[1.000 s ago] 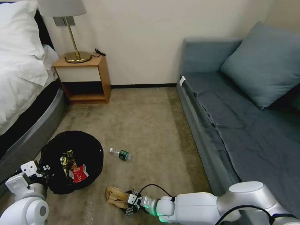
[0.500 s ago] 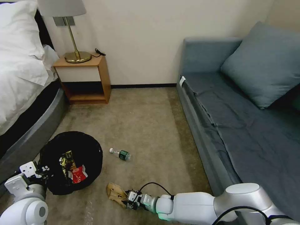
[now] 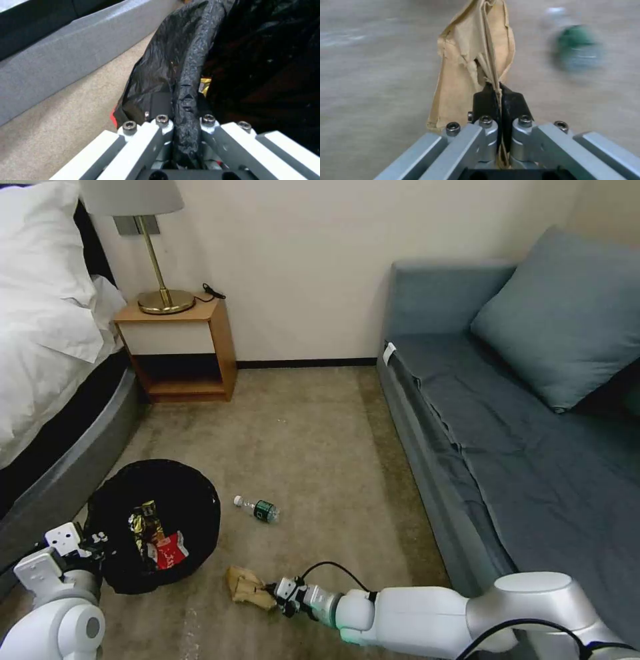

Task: Pick up the trash bin, then pick up the garbage on the floor and place it into the trash bin.

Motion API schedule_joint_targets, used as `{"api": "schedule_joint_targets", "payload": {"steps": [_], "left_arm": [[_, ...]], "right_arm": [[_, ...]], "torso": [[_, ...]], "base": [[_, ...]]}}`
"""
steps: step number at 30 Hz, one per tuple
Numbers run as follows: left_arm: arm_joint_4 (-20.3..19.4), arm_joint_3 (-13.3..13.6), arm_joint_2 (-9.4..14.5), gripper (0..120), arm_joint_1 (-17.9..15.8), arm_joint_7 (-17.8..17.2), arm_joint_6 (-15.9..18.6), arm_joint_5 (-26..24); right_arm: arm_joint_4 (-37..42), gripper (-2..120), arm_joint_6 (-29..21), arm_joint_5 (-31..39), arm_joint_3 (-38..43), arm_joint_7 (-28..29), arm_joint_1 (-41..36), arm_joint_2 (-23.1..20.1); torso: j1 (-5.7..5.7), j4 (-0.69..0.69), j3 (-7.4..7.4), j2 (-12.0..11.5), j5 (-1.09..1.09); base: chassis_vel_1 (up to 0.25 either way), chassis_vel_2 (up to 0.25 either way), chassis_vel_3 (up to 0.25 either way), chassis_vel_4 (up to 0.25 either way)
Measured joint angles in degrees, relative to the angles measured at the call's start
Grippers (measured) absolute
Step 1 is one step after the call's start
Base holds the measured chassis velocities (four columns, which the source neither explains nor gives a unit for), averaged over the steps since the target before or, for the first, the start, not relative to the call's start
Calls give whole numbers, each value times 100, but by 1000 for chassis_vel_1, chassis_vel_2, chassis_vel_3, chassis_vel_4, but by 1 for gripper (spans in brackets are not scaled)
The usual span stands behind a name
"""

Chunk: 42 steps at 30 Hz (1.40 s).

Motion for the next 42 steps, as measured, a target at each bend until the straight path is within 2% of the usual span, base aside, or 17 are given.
{"api": "schedule_joint_targets", "payload": {"steps": [1, 4, 5, 6, 8, 10, 12, 14, 17, 23, 25, 26, 28, 32, 35, 38, 42], "left_arm": [[0, 0, 0, 2, 0, 0, 0, 0], [13, 0, 44, 2, -18, -2, 13, -1], [14, 0, 54, 2, -24, -2, 17, -4], [14, 0, 54, 2, -24, -2, 17, -4], [15, 16, 72, 2, -38, -1, 22, -8], [16, 25, 73, 2, -39, -1, 23, -9], [30, 67, 72, 2, -51, -2, 25, -4], [31, 73, 71, 2, -53, -2, 26, -3], [22, 126, 56, 2, -65, -4, 43, 30], [-16, 175, 28, 2, -65, -2, 48, 55], [-38, 186, 13, 2, -53, -4, 49, 63], [-38, 186, 13, 2, -53, -4, 49, 63], [-89, 187, 0, 2, -32, -4, 50, 67], [-186, 186, -1, 2, 15, -5, 56, 69], [-217, 186, -4, 2, 24, -4, 58, 69], [-312, 184, -30, 2, 54, -4, 63, 68], [-342, 186, -49, 2, 61, -4, 64, 67]], "right_arm": [[0, 0, 0, 0, 0, 0, 0, 0], [439, 0, -96, -12, 365, 120, 267, -748], [578, 0, -135, -24, 470, 144, 357, -937], [578, 0, -135, -24, 470, 144, 357, -937], [959, 0, -253, -88, 931, 191, 523, -1326], [1057, 0, -274, -88, 1096, 202, 544, -1387], [1555, 0, -419, 99, 1678, 299, 642, -1483], [1681, 0, -466, 159, 1777, 322, 669, -1482], [2719, 0, -846, 603, 2187, 590, 977, -1277], [3472, 0, -1066, 937, 2019, 965, 1179, -775], [3669, 0, -1129, 1127, 1555, 1279, 1240, -231], [3669, 0, -1129, 1127, 1555, 1279, 1240, -231], [3426, 0, -1105, 1040, 1168, 1353, 1245, 250], [2722, 0, -950, 801, 826, 1352, 1222, 740], [2517, 0, -928, 763, 741, 1342, 1219, 859], [1946, 0, -846, 530, 492, 1240, 1239, 1086], [1877, 1, -876, 486, 407, 1243, 1237, 1132]], "torso": [[0, 0, 0, 0, 0], [0, -3, 0, 0, -1], [0, -3, 0, 0, -1], [0, -3, 0, 0, -1], [0, -4, 0, 0, -1], [0, -4, 0, 0, -1], [0, -3, 0, 0, -1], [0, -2, 0, 0, -1], [0, 0, 0, 0, -2], [0, 0, 0, 0, -3], [0, -1, 0, 0, -3], [0, -1, 0, 0, -3], [0, 2, 0, 0, -4], [0, 0, 0, 0, -3], [0, 0, 0, 0, -3], [0, 0, 0, 0, -3], [0, -1, 0, 0, -2]], "base": [[0, 0, 0, 0], [0, 0, 0, 0], [0, 0, 0, 0], [0, 0, 0, 0], [0, 0, 0, 0], [0, 0, 0, 0], [0, 0, 0, 0], [0, 0, 0, 0], [0, 0, 0, 0], [0, 0, 0, 0], [0, 0, 0, 0], [0, 0, 0, 0], [0, 0, 0, 0], [0, 0, 0, 0], [0, 0, 0, 0], [0, 0, 0, 0], [0, 0, 0, 0]]}}
